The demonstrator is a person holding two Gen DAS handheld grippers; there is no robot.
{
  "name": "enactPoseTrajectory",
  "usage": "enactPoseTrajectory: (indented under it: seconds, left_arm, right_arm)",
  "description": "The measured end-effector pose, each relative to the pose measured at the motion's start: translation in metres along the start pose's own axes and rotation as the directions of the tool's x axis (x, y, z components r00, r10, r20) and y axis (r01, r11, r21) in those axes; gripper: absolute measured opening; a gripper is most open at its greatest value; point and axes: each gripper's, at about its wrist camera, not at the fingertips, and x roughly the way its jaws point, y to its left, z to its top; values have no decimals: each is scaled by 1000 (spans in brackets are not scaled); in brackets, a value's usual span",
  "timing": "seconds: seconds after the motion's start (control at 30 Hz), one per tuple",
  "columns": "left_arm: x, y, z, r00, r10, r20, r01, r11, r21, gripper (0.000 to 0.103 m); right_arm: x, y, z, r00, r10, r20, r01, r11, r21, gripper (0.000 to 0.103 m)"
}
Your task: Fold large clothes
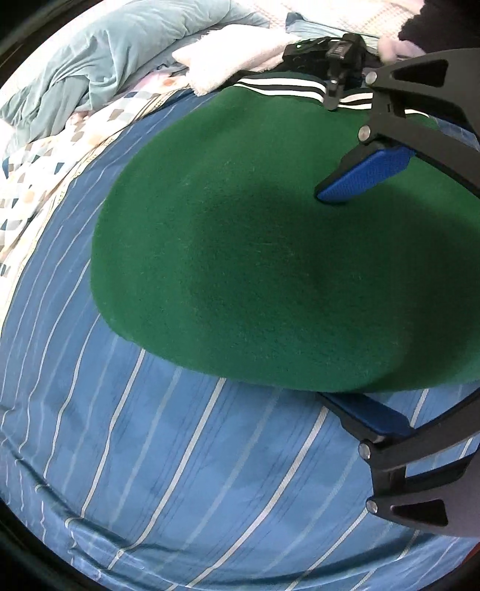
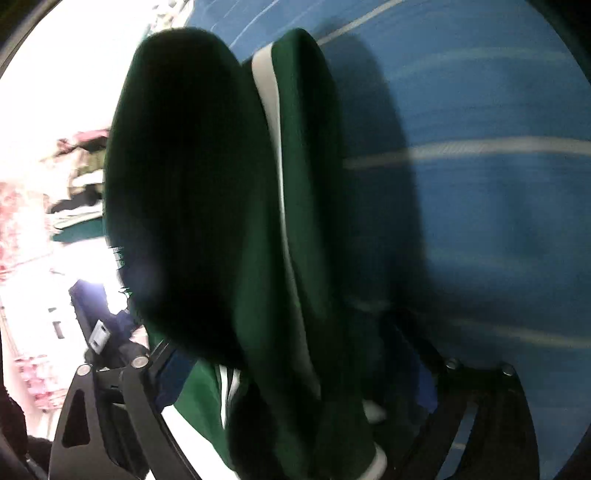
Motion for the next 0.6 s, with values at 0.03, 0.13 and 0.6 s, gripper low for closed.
enactPoseTrajectory:
  seconds: [0.03,0.13,0.6]
  left_arm:
    - [-1,2,-2,1000,-5,1,5,1000,-1,95]
    - [-5,10,-2,999,-31,-3,31,999,-19,94]
    - [-14,21,18,986,-164,1,164,986,33,90]
  right_arm:
    - [3,1,3,1000,13,6,-13,1000,5,99]
    - [9,7,-3,998,68,4,-68,998,-2,50]
    - [52,42,-1,993,100,70,-106,990,88,44]
